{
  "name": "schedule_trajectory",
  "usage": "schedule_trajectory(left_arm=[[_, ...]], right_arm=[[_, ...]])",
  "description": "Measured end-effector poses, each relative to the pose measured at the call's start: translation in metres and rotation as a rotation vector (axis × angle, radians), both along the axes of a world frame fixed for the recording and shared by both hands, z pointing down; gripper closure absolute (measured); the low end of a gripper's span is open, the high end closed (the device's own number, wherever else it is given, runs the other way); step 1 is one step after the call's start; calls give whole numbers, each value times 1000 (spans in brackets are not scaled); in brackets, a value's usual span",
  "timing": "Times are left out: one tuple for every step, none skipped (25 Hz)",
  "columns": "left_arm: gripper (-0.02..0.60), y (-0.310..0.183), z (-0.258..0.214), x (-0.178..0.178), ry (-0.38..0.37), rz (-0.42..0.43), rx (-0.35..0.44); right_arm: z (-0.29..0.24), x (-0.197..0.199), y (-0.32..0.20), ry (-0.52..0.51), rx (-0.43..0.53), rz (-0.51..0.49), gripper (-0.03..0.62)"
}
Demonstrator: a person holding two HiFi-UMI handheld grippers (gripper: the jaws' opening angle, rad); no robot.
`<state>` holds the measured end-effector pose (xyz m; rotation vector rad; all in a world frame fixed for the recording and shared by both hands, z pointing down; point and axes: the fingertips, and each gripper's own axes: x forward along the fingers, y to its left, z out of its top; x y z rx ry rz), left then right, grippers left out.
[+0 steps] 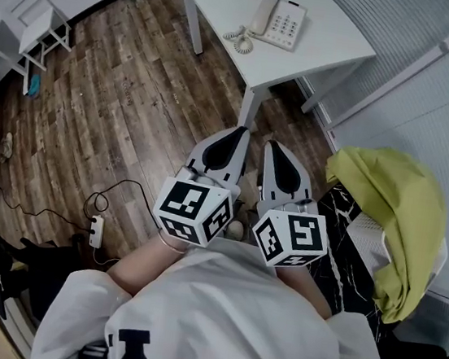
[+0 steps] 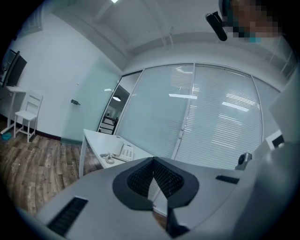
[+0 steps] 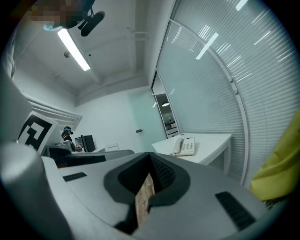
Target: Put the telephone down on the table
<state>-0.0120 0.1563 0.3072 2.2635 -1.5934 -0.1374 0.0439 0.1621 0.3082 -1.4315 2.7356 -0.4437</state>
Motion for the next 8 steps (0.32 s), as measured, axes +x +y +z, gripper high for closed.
schedule_trajectory(left_arm=[[577,0,0,0,1,0,-1],[577,1,0,0,1,-1,-1],[577,1,0,-1,1,-1,-1],[577,2,1,-1,1,-2,-1],[577,2,1,-1,2,-3,-2],[577,2,2,-2,2,-5,-2],[577,3,2,-2,2,-6,-2],[577,3,3,-2,1,-7,-2]], right_arm=[[0,0,0,1,-1,-2,569],[1,-1,1,2,-2,-3,569],[1,-1,1,2,-3,-4,569],[2,-1,2,1,-4,-4,569],[2,-2,2,1,-5,-5,569],[3,-2,2,1,-5,-7,569],[3,-2,3,2,-4,-9,569],[3,-3,3,3,-4,-10,569]])
